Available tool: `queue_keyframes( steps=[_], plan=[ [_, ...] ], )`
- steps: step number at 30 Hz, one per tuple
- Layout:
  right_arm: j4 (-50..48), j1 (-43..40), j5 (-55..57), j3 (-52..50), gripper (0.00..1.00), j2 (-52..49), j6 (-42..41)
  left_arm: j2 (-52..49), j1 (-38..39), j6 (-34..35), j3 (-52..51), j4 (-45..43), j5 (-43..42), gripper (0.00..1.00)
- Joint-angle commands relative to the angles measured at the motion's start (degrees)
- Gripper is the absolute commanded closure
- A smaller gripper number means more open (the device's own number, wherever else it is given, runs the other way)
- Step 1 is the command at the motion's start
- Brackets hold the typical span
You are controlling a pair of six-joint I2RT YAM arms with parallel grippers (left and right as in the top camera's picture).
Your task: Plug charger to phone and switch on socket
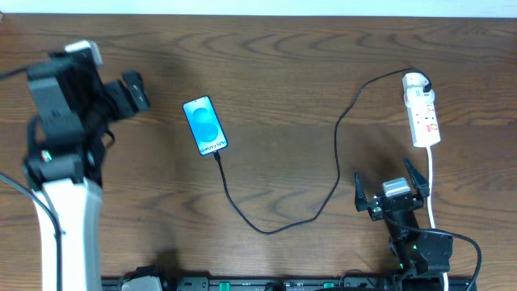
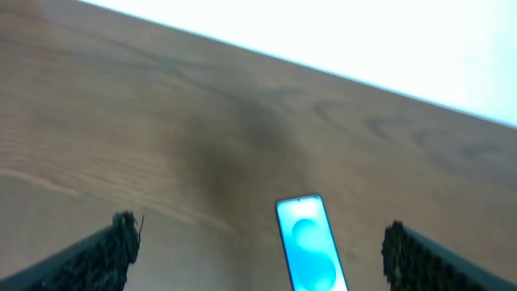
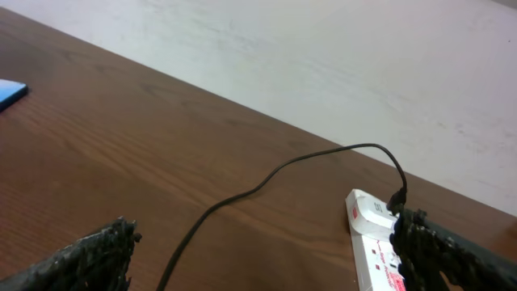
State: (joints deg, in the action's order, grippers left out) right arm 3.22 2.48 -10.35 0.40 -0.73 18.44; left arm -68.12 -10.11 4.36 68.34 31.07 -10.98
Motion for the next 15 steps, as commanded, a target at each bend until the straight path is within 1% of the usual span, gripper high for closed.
queue_keyframes(
  steps=[1,4,6,10,12,15],
  plan=[
    [0.2,-0.2,-0.3,-0.1,0.01,0.3,-0.8,10.0,2.6,-2.2,-12.2,-6.0,3.2,0.02],
    [0.2,-0.2,-0.3,-0.1,0.01,0.3,-0.8,18.1,4.1,-2.2,-21.1,-10.7,5.1,0.02],
    [0.2,-0.2,-0.3,-0.1,0.01,0.3,-0.8,27.6,5.7,-2.2,-30.2,-14.0,7.6,0.02],
    [0.2,-0.2,-0.3,-0.1,0.01,0.3,-0.8,39.1,6.8,-2.2,-40.2,-18.0,9.4,0.02],
    [0.2,-0.2,-0.3,-0.1,0.01,0.3,-0.8,43.3,7.3,-2.3,-44.2,-20.7,10.3,0.02],
    [0.2,-0.2,-0.3,-0.1,0.01,0.3,-0.8,49.0,8.6,-5.0,-50.3,-22.8,10.6,0.02]
  ],
)
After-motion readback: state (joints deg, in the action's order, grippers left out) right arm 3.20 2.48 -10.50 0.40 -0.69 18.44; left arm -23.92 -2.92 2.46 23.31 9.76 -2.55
